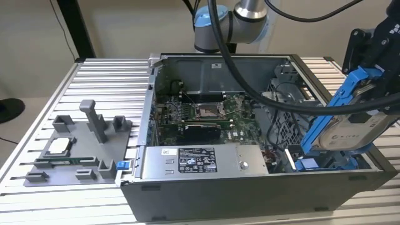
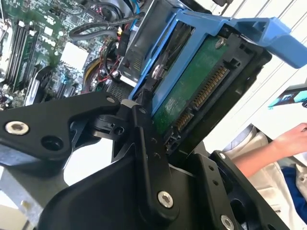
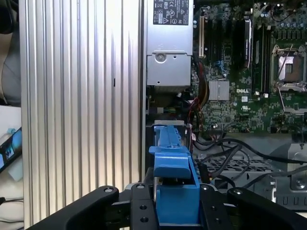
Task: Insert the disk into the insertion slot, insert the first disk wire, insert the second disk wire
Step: 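Insert the disk into the insertion slot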
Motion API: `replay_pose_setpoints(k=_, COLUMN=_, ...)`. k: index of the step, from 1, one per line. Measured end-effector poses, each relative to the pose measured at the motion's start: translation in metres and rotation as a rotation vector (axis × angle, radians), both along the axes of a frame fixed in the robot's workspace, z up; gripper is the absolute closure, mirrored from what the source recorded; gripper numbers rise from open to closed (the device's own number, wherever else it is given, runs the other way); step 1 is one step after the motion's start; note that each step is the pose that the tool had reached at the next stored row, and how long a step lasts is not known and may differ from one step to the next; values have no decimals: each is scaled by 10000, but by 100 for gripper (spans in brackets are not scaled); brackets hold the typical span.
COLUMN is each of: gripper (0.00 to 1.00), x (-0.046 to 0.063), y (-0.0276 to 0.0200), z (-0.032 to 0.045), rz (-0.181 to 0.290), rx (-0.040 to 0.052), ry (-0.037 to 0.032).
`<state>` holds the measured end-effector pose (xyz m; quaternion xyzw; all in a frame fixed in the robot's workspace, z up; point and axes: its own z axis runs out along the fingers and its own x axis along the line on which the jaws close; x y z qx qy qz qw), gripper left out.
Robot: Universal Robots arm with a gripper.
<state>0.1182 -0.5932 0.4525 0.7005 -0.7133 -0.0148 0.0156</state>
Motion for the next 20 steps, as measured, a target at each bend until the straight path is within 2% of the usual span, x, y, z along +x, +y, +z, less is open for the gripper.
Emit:
replay_pose_setpoints(k=9, gripper=100, x=14, y=45, z=-159, rz=1, rx=-3, ry=0)
replay_pose_setpoints(k=15, gripper=100, x=15, y=107, z=-239, rz=1, rx=0, ry=-2)
replay_pose_setpoints(k=20, gripper=100, x=15, y=116, z=-306, rz=7, rx=1, ry=-57)
